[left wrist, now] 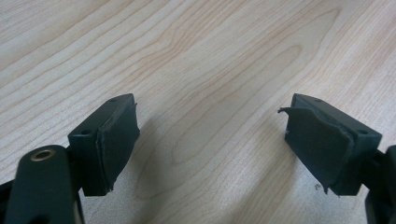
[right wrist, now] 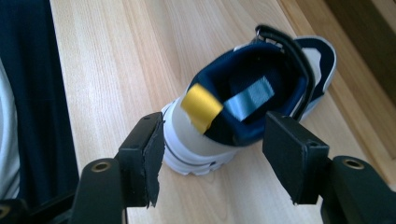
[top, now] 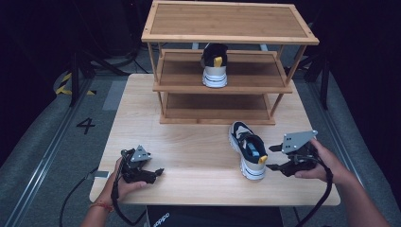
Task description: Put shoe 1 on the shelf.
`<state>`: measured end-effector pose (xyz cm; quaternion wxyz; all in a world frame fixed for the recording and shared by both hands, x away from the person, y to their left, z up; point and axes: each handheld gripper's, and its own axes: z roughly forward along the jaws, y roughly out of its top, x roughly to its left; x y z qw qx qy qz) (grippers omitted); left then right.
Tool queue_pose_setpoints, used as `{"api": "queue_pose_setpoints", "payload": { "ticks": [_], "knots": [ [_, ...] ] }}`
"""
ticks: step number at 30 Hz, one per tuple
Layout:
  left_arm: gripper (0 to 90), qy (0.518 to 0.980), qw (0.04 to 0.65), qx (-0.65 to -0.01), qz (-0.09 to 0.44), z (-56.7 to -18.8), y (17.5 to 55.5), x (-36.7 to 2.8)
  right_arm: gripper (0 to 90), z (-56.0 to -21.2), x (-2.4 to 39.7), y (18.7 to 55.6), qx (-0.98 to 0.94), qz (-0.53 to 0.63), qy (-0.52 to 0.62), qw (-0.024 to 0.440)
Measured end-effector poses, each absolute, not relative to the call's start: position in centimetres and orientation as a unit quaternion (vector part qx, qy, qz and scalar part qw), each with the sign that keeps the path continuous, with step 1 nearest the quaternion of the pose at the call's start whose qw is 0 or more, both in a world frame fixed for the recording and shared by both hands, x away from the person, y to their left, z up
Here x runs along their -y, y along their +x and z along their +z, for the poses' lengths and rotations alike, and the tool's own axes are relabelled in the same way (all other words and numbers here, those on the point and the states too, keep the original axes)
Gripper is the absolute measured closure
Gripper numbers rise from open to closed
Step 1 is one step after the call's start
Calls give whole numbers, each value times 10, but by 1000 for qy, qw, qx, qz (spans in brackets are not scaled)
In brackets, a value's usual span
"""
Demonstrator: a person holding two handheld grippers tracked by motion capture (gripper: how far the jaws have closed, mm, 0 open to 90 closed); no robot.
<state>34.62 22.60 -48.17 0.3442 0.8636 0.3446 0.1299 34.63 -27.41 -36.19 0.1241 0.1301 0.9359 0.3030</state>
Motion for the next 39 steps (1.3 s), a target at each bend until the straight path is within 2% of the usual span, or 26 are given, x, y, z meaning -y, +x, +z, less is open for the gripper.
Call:
{"api": "queue_pose_setpoints", "payload": {
  "ticks": [7, 12, 15, 21, 26, 39],
  "knots": [
    [176, 864, 344, -345, 130, -482, 346, -226, 441, -367, 248, 361, -958, 250, 84, 113],
    [176, 863, 344, -345, 130, -482, 346, -226, 476, -384, 229, 370, -975, 197, 51, 88],
    [175, 864, 344, -345, 130, -482, 346, -226, 533, -388, 225, 377, -978, 189, 51, 67],
    [176, 864, 344, -345, 130, -482, 346, -226, 591, -392, 223, 383, -981, 188, 36, 29],
    [175, 864, 344, -345, 130, -482, 346, -226, 656, -393, 219, 380, -981, 193, 22, 22],
    [172, 863, 346, -345, 129, -482, 347, -225, 675, -389, 222, 367, -978, 201, 31, 42]
  ]
}}
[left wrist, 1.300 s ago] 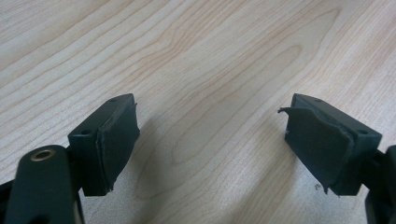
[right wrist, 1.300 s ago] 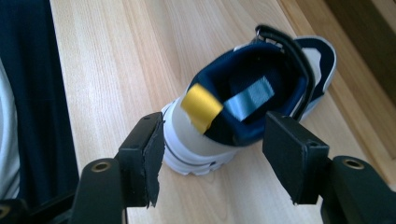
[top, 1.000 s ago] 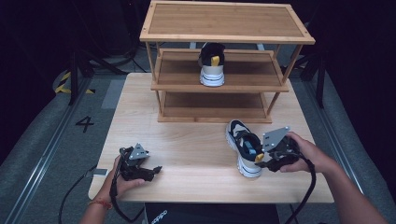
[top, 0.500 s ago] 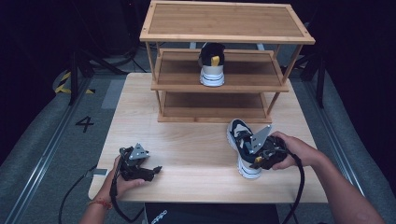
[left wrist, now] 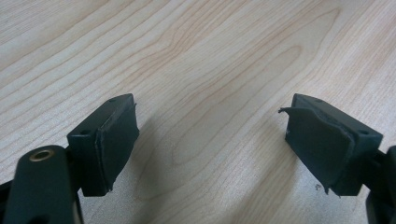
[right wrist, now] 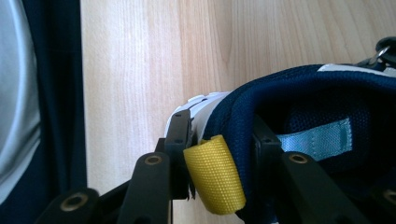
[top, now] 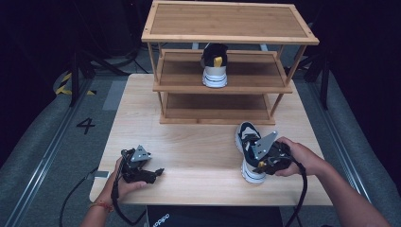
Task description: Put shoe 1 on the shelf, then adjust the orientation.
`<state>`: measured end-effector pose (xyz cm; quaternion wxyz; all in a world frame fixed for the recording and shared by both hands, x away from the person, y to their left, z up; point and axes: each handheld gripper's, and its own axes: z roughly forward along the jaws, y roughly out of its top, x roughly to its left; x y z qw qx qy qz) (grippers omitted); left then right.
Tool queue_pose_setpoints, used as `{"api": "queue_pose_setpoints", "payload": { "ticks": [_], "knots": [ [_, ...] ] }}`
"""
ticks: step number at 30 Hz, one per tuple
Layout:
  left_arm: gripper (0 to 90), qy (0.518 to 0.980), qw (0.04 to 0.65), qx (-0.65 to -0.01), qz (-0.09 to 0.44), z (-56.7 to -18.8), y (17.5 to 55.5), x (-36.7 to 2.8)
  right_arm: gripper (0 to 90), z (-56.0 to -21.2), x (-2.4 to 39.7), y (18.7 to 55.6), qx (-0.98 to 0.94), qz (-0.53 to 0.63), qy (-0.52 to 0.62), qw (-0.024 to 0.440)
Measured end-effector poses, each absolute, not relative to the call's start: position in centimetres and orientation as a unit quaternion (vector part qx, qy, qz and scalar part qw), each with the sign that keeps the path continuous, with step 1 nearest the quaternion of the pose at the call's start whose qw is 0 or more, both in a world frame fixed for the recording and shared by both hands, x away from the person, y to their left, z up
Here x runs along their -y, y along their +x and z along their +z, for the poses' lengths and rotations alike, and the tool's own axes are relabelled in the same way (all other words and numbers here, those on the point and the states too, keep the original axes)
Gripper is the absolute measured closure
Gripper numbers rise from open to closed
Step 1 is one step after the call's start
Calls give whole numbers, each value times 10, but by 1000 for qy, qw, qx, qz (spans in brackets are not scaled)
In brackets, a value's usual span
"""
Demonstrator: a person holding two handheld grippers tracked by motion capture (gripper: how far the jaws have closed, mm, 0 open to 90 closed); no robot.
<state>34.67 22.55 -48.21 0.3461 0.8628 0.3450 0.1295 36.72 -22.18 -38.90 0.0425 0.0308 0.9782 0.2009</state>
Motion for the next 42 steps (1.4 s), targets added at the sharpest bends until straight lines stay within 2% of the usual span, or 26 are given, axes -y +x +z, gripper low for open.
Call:
{"api": "queue_pose_setpoints", "payload": {
  "ticks": [10, 13, 20, 26, 33, 42],
  "knots": [
    [170, 864, 346, -342, 129, -482, 347, -225, 674, -351, 234, 351, -973, 218, 28, 77],
    [170, 864, 346, -342, 130, -482, 347, -225, 678, -334, 232, 344, -968, 226, 25, 106],
    [171, 865, 344, -341, 134, -482, 347, -226, 693, -297, 224, 341, -964, 228, 8, 138],
    [171, 862, 347, -346, 129, -482, 347, -225, 689, -274, 217, 349, -965, 217, -5, 149],
    [171, 862, 345, -347, 131, -482, 346, -225, 686, -243, 215, 369, -960, 211, 11, 184],
    [169, 862, 345, -348, 131, -482, 346, -225, 683, -228, 209, 405, -958, 206, 33, 198]
  ]
}}
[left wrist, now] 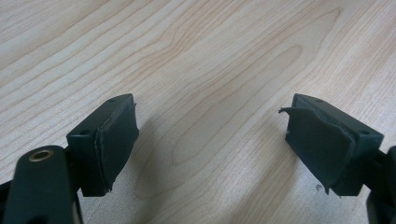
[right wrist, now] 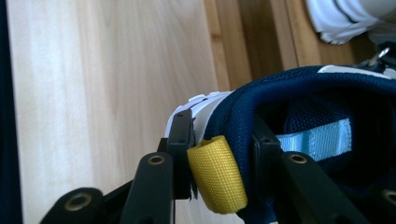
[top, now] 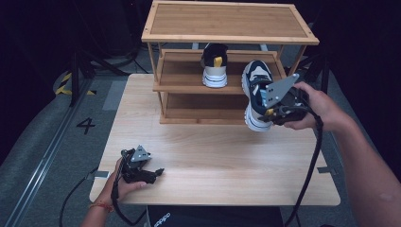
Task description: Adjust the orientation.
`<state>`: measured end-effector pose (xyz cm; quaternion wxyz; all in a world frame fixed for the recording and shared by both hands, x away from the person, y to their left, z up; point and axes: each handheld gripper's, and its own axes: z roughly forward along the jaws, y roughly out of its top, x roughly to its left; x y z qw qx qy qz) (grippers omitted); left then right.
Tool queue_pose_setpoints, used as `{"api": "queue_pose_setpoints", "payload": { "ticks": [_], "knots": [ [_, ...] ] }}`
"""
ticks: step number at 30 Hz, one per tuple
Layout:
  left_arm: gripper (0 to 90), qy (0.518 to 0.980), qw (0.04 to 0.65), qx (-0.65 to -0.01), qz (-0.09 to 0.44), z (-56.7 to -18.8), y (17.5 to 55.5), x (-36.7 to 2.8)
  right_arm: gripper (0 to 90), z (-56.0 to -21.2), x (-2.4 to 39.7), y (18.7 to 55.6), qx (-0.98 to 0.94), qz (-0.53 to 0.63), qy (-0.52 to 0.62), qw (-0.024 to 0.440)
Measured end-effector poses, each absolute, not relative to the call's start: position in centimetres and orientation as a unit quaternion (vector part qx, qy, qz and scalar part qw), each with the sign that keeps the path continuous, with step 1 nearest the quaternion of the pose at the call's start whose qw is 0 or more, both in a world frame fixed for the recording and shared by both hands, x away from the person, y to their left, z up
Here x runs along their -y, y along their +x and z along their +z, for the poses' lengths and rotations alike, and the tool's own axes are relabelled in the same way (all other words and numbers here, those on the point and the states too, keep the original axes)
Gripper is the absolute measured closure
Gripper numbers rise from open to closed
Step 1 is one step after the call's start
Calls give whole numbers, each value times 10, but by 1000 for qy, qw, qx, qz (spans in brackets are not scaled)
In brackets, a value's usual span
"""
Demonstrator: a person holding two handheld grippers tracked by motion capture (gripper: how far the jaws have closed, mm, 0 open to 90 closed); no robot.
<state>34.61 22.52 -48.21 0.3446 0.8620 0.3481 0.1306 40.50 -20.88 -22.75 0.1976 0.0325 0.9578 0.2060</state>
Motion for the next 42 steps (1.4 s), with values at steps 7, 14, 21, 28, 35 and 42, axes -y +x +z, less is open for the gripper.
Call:
{"api": "queue_pose_setpoints", "payload": {
  "ticks": [7, 14, 21, 28, 35, 42],
  "knots": [
    [164, 862, 345, -346, 131, -482, 347, -225, 681, -227, 194, 437, -958, 209, 39, 194],
    [164, 863, 345, -346, 131, -482, 347, -225, 678, -222, 183, 462, -955, 221, 53, 189],
    [163, 863, 345, -346, 131, -482, 347, -225, 670, -217, 177, 487, -954, 214, 71, 197],
    [163, 862, 345, -346, 131, -482, 347, -225, 661, -216, 170, 506, -953, 199, 82, 214],
    [164, 862, 345, -347, 131, -482, 347, -225, 647, -213, 158, 516, -954, 189, 74, 222],
    [164, 863, 345, -346, 131, -482, 347, -225, 540, -212, 153, 524, -941, 180, 85, 274]
  ]
}}
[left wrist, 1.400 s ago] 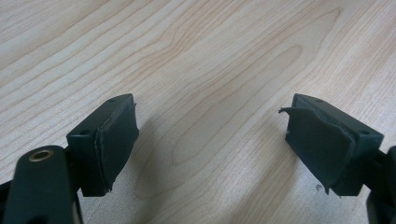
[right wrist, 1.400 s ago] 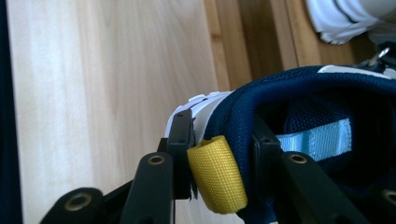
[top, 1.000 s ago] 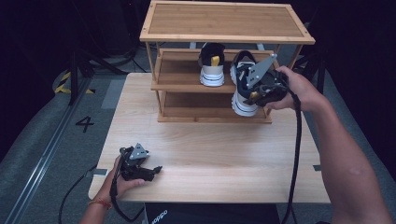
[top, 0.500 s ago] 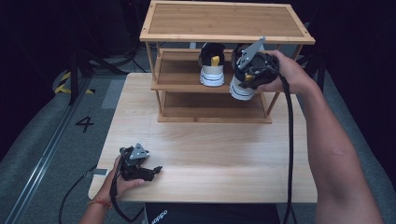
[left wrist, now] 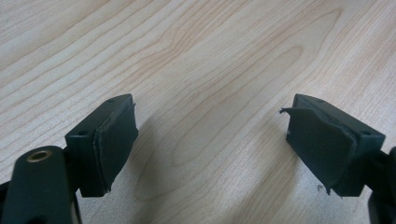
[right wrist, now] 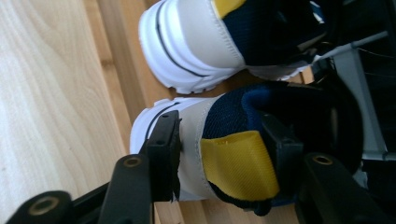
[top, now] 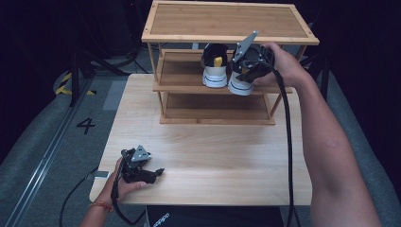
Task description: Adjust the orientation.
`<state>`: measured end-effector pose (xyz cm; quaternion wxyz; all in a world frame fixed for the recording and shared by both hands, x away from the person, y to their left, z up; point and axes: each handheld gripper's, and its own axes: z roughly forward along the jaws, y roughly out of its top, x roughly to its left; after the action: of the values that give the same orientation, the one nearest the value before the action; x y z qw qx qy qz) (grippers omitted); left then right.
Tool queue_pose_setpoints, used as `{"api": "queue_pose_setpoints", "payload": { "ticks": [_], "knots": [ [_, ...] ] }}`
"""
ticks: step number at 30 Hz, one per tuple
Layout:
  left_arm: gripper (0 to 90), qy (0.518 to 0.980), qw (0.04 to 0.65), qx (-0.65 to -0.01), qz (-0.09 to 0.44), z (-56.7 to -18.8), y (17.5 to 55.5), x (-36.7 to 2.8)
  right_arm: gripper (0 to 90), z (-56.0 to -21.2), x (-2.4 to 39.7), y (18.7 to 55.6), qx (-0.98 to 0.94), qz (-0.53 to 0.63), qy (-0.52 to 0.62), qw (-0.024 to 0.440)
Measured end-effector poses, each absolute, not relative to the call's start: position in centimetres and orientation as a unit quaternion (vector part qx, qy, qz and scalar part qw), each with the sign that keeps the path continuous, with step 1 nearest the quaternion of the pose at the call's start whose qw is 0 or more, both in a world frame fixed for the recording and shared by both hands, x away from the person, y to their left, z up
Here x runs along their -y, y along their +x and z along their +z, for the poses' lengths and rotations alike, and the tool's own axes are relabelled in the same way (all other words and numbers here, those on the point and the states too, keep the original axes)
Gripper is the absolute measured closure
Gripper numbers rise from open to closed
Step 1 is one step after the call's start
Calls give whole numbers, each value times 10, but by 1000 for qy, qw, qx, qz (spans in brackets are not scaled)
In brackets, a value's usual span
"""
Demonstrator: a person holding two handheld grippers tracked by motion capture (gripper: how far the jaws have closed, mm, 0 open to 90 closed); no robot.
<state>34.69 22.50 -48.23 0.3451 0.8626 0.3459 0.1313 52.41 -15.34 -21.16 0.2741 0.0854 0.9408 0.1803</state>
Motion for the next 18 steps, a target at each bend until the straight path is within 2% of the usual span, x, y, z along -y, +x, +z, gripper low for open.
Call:
{"api": "queue_pose_setpoints", "payload": {
  "ticks": [3, 5, 9, 18],
  "knots": [
    [164, 863, 345, -346, 132, -482, 347, -225, 516, -212, 154, 523, -934, 185, 91, 291],
    [164, 863, 345, -346, 131, -482, 347, -225, 508, -209, 156, 518, -919, 207, 92, 324],
    [164, 863, 345, -346, 131, -482, 347, -225, 481, -201, 168, 508, -898, 281, 111, 319],
    [164, 862, 345, -346, 131, -482, 347, -225, 444, -218, 186, 478, -867, 346, 155, 324]
  ]
}}
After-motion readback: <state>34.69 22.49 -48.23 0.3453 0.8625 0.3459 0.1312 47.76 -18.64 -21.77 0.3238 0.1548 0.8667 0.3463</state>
